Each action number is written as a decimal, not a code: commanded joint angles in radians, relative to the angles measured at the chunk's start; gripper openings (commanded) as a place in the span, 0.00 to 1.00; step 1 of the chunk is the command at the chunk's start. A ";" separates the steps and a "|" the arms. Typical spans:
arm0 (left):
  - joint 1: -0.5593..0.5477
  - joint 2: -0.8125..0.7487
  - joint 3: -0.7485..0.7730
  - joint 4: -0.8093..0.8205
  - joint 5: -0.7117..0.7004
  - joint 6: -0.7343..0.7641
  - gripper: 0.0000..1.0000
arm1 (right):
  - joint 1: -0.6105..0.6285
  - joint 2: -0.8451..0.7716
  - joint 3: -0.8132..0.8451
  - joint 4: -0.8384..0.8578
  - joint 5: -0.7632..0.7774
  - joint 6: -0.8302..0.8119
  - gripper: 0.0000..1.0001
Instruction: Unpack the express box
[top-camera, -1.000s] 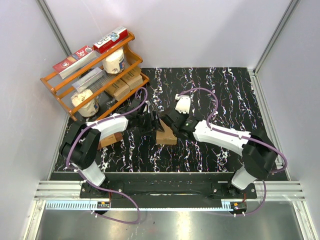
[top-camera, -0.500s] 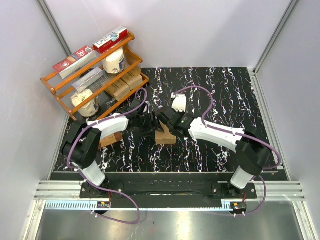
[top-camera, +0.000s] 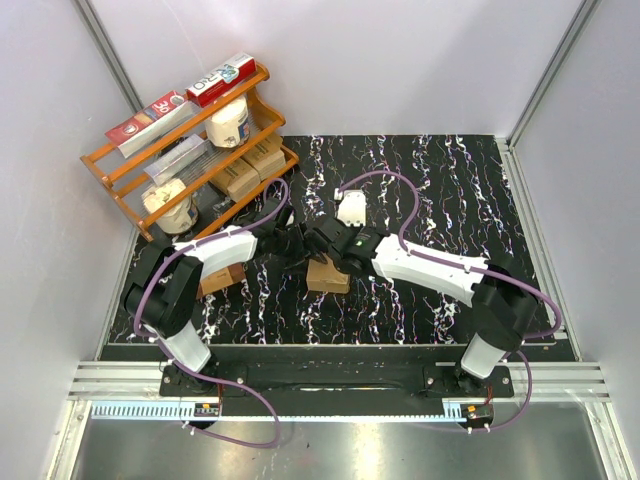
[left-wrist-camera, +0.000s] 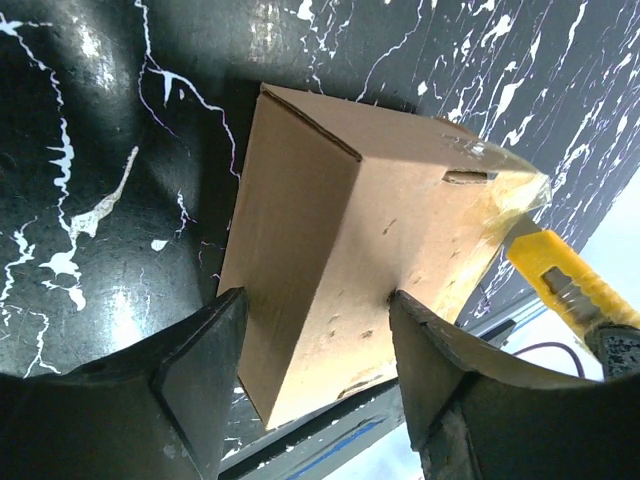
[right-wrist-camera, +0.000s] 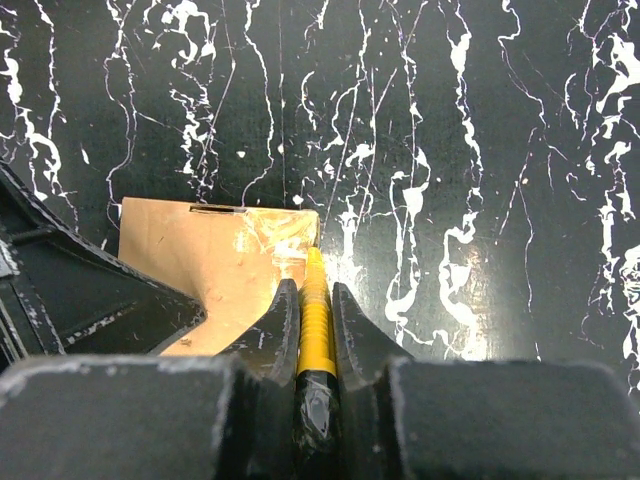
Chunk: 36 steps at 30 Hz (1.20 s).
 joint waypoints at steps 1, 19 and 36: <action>0.006 -0.010 0.000 0.037 -0.032 -0.071 0.61 | 0.022 0.014 0.048 -0.020 0.006 0.041 0.00; -0.023 -0.004 -0.018 0.068 -0.044 -0.105 0.49 | 0.028 0.068 0.094 -0.009 0.014 0.029 0.00; -0.029 -0.015 -0.026 0.058 -0.104 -0.220 0.43 | 0.077 0.074 0.130 -0.133 0.014 0.121 0.00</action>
